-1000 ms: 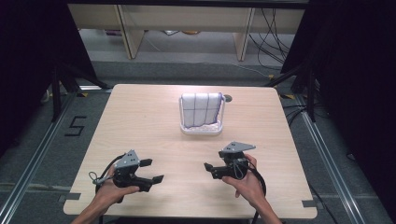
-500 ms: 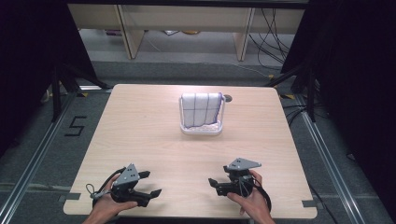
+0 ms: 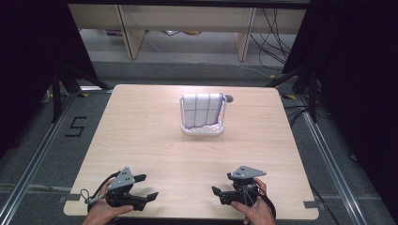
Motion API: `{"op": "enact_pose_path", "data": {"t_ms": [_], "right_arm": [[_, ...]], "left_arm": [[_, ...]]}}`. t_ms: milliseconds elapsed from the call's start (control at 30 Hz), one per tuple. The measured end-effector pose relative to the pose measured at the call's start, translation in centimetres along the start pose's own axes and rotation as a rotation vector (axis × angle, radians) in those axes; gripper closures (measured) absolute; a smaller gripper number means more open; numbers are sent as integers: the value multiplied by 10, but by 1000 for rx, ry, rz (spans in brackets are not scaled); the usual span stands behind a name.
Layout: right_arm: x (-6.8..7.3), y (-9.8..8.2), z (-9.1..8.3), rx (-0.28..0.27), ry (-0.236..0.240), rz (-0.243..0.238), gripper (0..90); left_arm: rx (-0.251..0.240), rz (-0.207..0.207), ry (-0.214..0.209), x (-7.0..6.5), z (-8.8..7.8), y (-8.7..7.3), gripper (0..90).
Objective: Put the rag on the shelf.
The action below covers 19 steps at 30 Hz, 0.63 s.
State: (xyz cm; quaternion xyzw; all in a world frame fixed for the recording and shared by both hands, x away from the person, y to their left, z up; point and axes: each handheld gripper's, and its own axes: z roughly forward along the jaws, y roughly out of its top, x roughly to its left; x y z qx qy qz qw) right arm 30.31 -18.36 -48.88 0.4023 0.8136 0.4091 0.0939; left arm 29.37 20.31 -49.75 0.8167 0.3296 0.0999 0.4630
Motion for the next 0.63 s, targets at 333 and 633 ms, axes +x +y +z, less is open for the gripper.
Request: {"op": "enact_pose_path", "data": {"t_ms": [333,633], "right_arm": [[3,-4,-1,28,-27,-37,186],[0,-4,1,41,-38,-31,186]], "left_arm": [[0,0,-10,2,-1,-2,189],[-18,-42,-23,5,4,-4,187]]}}
